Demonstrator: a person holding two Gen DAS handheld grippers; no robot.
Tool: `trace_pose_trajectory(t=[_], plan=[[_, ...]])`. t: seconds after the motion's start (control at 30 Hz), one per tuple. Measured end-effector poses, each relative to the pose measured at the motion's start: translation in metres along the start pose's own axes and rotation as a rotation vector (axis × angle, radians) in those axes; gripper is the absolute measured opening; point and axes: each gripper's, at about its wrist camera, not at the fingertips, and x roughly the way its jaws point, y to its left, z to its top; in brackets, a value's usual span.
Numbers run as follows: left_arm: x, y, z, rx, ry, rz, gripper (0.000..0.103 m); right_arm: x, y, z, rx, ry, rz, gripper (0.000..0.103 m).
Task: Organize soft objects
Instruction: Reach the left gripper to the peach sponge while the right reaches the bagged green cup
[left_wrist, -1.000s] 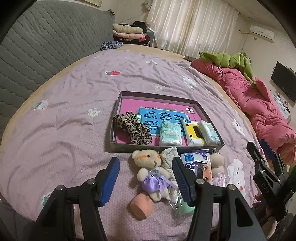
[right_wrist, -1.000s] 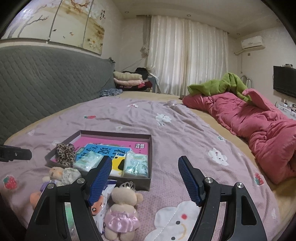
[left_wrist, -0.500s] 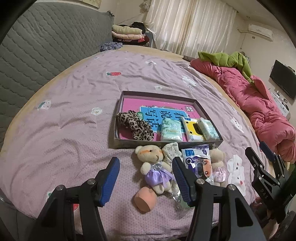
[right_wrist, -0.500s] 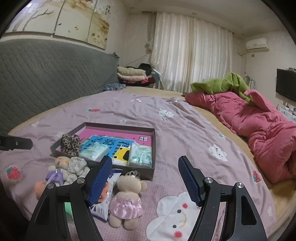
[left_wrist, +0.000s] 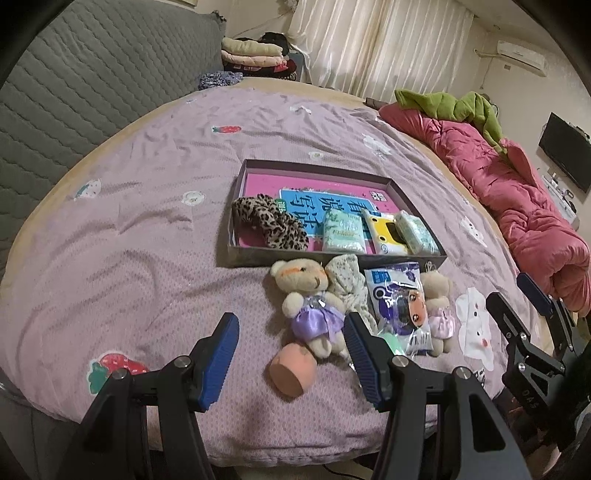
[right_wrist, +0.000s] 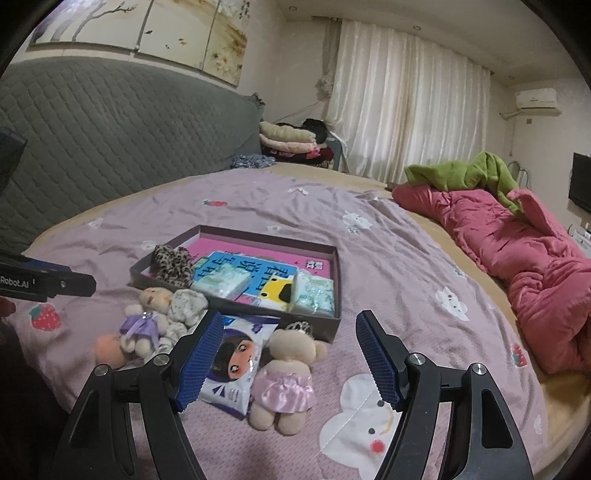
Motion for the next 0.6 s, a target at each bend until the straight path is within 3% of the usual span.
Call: trace_pose_trajectory(t=[0.6], plan=[[-0.003, 0.005, -0.021, 0.054, 0.035, 0.016, 0.059, -0.013, 0.022, -0.003, 0.029, 0.055, 0.112, 0.075]])
